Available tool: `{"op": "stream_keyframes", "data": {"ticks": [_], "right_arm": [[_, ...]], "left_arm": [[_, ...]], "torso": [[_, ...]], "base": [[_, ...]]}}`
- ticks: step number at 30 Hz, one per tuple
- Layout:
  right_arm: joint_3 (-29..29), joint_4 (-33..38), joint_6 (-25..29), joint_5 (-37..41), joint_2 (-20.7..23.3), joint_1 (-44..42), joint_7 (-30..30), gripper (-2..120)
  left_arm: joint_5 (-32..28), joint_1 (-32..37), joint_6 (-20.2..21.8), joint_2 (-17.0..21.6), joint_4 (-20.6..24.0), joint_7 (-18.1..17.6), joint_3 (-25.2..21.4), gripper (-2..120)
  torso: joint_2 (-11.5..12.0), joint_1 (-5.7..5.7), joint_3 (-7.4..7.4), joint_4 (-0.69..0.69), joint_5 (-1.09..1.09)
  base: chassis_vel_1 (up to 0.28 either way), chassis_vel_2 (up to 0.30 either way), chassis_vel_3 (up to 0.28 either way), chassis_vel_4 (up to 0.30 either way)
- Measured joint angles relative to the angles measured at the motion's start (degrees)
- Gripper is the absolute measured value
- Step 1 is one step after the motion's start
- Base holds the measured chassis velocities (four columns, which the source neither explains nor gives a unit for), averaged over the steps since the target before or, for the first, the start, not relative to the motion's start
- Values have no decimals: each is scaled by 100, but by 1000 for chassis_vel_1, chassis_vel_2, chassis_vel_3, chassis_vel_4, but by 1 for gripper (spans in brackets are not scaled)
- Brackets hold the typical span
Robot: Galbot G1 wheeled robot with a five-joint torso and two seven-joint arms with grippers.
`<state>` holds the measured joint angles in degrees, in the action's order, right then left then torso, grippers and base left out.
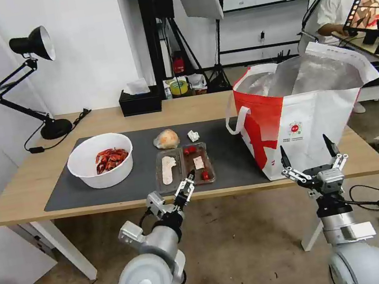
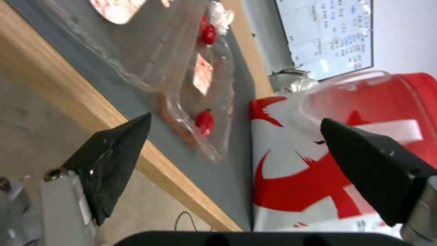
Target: Pick up the trash from the table and place it into the takeout bag.
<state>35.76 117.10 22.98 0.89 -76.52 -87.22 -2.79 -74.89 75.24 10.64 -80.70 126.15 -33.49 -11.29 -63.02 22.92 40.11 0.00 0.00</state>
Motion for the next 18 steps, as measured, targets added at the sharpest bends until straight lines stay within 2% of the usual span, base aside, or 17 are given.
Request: {"op": "stream_keyframes", "data": {"ticks": [8, 18], "right_arm": [[11, -31, 4, -3, -4, 12, -3, 100], [63, -32, 20, -9, -12, -31, -3, 100]], "left_arm": [[-54, -222, -12, -76, -195, -364, 2, 100], [-67, -439, -34, -115, -416, -423, 20, 100]], "torso": [[0, 0, 0, 0, 0], [0, 0, 0, 0, 0]], "base": [[0, 0, 0, 0], [0, 0, 0, 0]]}}
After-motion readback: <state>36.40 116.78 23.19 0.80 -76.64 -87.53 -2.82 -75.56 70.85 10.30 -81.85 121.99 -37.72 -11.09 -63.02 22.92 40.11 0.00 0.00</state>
